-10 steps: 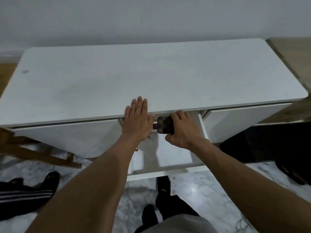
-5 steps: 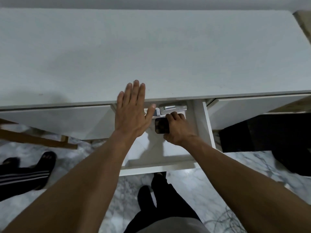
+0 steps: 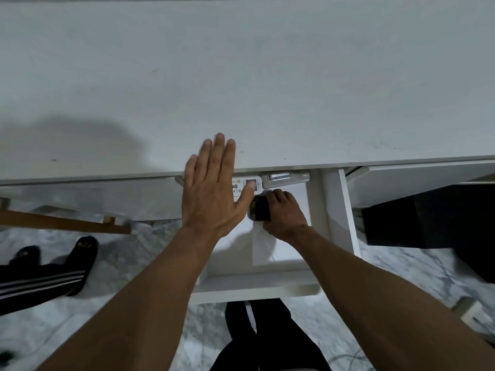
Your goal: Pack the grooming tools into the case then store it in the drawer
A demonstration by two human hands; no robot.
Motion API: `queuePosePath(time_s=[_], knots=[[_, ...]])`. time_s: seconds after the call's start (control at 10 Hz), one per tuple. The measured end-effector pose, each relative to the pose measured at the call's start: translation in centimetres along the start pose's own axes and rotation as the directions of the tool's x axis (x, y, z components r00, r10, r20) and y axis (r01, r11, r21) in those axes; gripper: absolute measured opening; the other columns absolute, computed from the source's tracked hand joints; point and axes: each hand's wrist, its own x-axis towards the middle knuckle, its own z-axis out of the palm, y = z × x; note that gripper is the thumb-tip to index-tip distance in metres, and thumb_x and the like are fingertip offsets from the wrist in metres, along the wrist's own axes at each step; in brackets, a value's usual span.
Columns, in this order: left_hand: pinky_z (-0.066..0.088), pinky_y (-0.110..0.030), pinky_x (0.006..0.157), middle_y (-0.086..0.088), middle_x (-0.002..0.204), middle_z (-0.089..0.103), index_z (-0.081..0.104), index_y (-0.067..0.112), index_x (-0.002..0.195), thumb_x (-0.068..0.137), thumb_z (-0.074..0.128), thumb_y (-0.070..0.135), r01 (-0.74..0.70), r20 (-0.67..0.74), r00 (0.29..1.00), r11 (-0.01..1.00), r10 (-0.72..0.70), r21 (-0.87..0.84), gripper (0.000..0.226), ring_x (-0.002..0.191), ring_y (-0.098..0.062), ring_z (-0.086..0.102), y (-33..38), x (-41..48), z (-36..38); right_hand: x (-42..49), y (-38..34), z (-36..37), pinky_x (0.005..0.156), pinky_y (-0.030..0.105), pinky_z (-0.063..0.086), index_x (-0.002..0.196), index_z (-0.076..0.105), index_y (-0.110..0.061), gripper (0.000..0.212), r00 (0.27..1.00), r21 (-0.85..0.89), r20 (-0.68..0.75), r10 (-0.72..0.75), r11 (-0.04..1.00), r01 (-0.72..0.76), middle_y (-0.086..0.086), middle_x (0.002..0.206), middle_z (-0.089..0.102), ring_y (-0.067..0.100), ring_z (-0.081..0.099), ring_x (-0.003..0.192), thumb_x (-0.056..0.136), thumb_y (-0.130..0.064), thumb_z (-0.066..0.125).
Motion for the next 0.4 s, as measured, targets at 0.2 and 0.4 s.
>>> queuePosePath(time_s=[0.2,0.4], knots=[[0.008,-0.042,0.121,-0.004,0.163,0.012,0.018,0.015,0.154,0.092,0.033,0.059,0.002,0.034,0.999,1.0,-0.002,0.009,0.078,0.151,-0.022,0.009,0.2,-0.1,-0.3,-0.6,-0.4,-0.5,0.109,0.042,0.035,0.138,0.037,-0.012,0.072,1.0,-0.022,-0.002,0.023,0.999,-0.023,0.009,0.136,0.048,0.031,0.04,0.127,0.071,-0.014,0.063],[-0.006,-0.04,0.121,-0.003,0.164,-0.008,-0.003,0.016,0.155,0.094,0.02,0.059,0.026,0.184,0.983,0.999,-0.018,-0.038,0.078,0.15,-0.021,-0.011,0.6,0.0,-2.4,-4.5,-1.6,-3.2,0.107,0.043,0.038,0.133,0.043,-0.004,0.058,0.989,0.03,-0.143,0.032,0.999,-0.028,0.014,0.134,0.051,0.033,0.043,0.126,0.081,-0.023,0.06]])
